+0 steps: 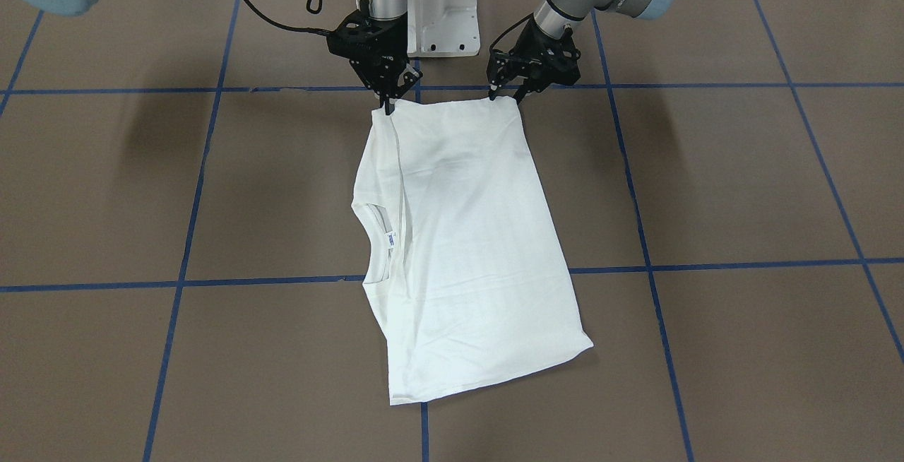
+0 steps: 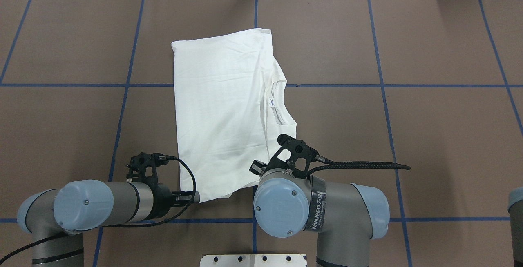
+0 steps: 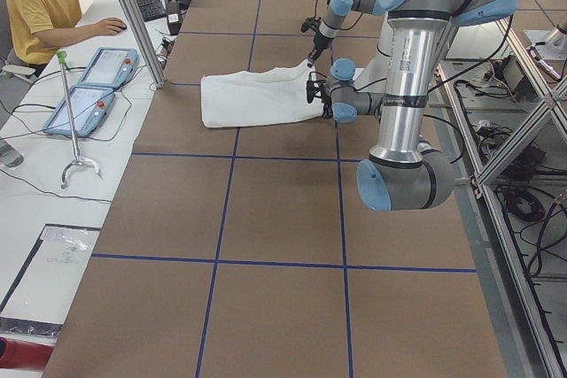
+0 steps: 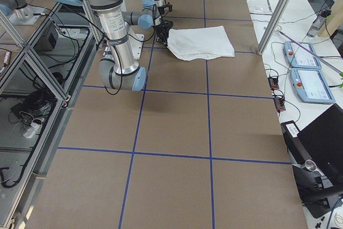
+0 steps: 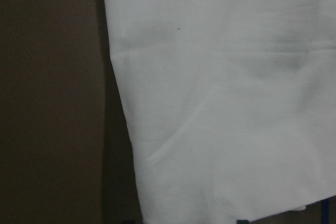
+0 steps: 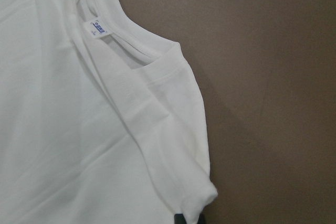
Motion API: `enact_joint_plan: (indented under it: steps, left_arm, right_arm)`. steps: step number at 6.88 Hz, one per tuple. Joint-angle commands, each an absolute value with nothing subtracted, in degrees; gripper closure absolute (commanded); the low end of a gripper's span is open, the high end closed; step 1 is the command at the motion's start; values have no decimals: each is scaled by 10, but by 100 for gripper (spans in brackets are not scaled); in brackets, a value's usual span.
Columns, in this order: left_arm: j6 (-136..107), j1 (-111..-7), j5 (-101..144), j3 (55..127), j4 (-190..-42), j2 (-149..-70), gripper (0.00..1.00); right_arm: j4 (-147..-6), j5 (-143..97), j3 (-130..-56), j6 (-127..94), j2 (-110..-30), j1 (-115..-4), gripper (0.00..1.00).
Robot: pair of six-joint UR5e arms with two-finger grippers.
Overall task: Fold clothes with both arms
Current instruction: 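Lower the left gripper to the shirt edge nearest the robot, then grasp the near edge with both grippers and fold it away from the robot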
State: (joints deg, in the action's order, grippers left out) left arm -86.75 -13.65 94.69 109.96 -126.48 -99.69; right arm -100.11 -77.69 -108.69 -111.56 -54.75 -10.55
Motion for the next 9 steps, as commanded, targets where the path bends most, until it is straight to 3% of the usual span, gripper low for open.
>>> enact_joint_plan:
  steps: [1,4,7,8,9]
  left_arm:
    - [-867,-137,946,1096,-1265,-998,100]
    - [-860,-153,953,1127,-1257,-998,100]
    - [-837,-157,1003,1322,-1087,-1000,100]
    - [-838,-158,1006,1358,-1055,-1000,100]
    - [-837,-159,1005,1360,-1039,-1007,100]
  right_arm:
    - [-1001,-777,-1087,-1115,-548,-105,100]
    - [-1006,-778,-1111,-1114,-556,-110,100]
    - [-1159,-782,-1297,-1115,-581,-91,100]
    - [-1212,-782,-1349,-1115,-578,-79,100]
    - [-1221,-782,-1349,-1115,-574,-78,100]
